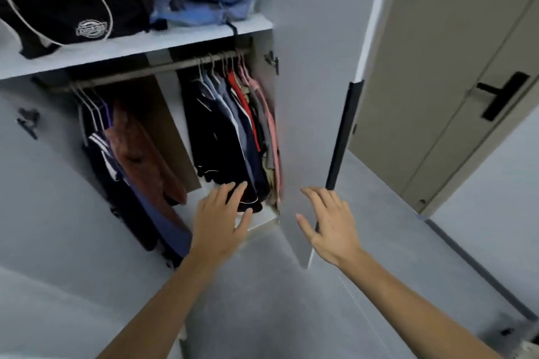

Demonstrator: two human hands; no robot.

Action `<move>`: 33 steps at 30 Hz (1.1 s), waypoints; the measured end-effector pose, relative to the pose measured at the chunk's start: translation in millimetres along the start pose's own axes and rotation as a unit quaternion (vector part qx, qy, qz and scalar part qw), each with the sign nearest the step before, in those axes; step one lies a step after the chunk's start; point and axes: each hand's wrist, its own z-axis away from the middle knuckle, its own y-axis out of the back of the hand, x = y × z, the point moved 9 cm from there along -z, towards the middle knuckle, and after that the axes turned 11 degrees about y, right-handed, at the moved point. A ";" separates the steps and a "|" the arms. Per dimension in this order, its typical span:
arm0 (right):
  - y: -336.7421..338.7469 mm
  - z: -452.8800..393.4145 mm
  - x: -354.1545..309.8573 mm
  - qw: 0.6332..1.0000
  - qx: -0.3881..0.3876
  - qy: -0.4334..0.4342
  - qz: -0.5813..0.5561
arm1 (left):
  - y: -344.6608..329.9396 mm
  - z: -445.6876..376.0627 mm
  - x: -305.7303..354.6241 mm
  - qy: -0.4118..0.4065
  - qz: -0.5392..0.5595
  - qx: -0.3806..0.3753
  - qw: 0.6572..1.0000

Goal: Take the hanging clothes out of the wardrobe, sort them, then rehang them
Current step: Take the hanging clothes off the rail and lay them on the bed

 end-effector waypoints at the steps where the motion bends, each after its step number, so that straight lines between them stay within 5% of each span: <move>1: -8.3 -18.0 -7.9 1.000 0.001 0.004 -0.003 | 3.2 -8.7 -15.1 0.005 -0.001 0.005 1.000; 14: -77.1 -174.2 -55.3 0.999 -0.022 0.029 -0.013 | 12.2 -117.4 -131.9 0.068 0.027 0.012 0.997; 33: -141.4 -359.6 -1.8 0.993 0.015 0.086 -0.084 | -32.2 -267.6 -207.3 0.109 -0.044 0.010 0.993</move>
